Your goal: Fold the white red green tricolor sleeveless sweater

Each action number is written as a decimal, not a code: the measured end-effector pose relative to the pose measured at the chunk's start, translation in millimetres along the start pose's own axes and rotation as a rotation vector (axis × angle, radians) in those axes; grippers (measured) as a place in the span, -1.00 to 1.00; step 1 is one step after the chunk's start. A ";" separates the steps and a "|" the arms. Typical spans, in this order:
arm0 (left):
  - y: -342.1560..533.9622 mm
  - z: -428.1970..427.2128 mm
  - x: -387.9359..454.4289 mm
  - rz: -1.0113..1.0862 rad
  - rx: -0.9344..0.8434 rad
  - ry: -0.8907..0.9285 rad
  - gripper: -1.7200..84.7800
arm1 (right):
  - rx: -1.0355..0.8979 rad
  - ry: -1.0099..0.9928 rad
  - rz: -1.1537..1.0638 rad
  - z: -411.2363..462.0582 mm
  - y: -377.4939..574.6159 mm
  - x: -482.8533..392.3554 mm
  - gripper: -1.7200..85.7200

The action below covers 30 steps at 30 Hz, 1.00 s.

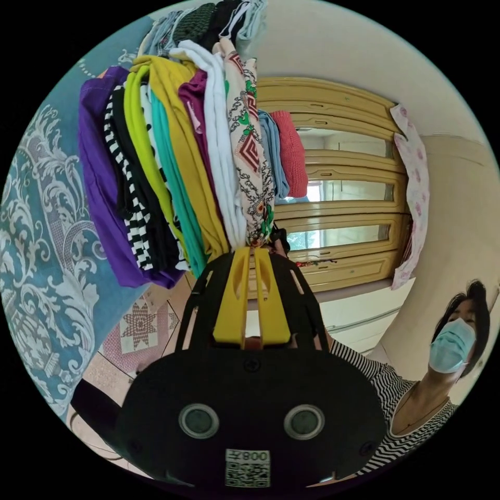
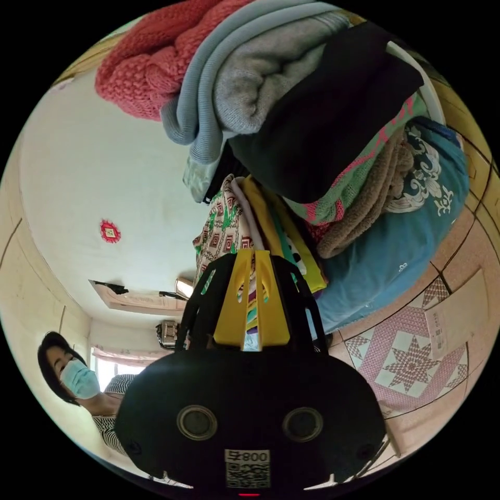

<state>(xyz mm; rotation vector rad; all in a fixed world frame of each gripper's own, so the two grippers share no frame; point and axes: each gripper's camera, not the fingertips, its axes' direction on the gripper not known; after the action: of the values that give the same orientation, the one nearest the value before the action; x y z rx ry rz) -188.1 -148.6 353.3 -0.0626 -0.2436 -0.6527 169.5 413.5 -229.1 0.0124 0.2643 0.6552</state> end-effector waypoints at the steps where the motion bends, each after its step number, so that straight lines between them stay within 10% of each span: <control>1: 2.5 -3.6 -1.3 -0.012 0.001 -0.006 -0.94 | 0.040 0.002 0.001 -4.5 5.8 -1.7 -0.96; 11: -15.0 -1.2 81.4 0.329 0.010 -0.166 -0.95 | 0.097 0.260 -0.388 37.5 80.4 -127.4 -0.96; 19: -24.2 57.0 108.4 0.564 -0.156 -0.678 -0.96 | -0.034 0.746 -0.523 150.8 132.1 -169.7 -0.96; 30: 26.3 48.7 120.7 0.589 -0.188 -0.647 -0.96 | 0.170 0.832 -0.610 185.2 210.9 -220.0 -0.96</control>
<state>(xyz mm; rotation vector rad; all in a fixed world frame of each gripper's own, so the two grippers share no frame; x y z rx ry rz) -89.5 -192.9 430.4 -0.5111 -0.7535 -0.0459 -78.7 461.4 22.3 -0.1765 1.0784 -0.0071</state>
